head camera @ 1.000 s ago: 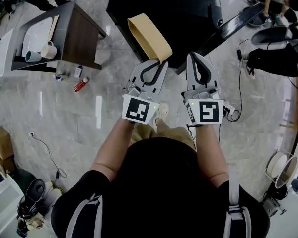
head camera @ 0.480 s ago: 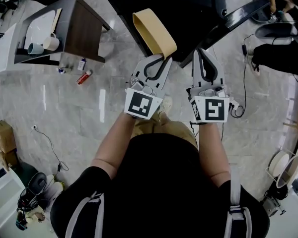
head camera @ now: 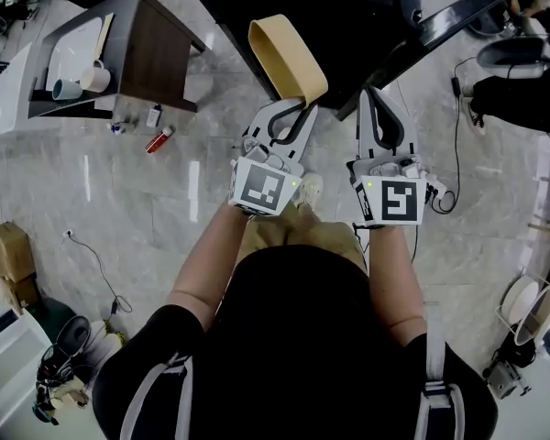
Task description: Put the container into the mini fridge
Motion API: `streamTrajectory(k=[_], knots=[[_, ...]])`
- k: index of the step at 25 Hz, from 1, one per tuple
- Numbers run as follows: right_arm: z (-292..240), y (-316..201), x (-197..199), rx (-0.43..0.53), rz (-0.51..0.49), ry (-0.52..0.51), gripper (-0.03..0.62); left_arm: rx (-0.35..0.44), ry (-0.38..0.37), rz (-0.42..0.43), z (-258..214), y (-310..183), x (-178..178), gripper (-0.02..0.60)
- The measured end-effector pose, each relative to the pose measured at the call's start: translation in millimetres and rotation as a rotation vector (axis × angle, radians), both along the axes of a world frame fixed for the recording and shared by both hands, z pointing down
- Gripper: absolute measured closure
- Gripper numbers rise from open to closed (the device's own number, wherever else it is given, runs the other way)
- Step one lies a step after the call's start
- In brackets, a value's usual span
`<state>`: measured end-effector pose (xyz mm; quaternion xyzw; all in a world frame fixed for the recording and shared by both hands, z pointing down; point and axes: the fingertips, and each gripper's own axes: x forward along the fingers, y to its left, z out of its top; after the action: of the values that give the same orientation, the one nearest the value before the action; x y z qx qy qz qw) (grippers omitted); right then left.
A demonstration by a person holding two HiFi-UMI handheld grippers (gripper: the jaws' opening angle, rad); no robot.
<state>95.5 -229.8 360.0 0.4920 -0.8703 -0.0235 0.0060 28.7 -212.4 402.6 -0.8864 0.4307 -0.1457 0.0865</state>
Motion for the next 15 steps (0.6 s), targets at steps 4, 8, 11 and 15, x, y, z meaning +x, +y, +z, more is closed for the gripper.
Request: streamTrajectory(k=[4, 8, 11, 15], knots=[[2, -3, 1, 0.0, -0.003, 0.0, 0.557, -0.068, -0.024, 0.006, 18, -3, 0, 0.549], [6, -8, 7, -0.006, 0.003, -0.01, 0.557, -0.117, -0.114, 0.056, 37, -4, 8, 0.549], [7, -9, 8, -0.009, -0.003, -0.017, 0.557, -0.164, -0.165, 0.094, 50, -4, 13, 0.549], [10, -16, 14, -0.018, 0.004, -0.023, 0.557, -0.222, -0.228, 0.137, 65, -12, 21, 0.549]])
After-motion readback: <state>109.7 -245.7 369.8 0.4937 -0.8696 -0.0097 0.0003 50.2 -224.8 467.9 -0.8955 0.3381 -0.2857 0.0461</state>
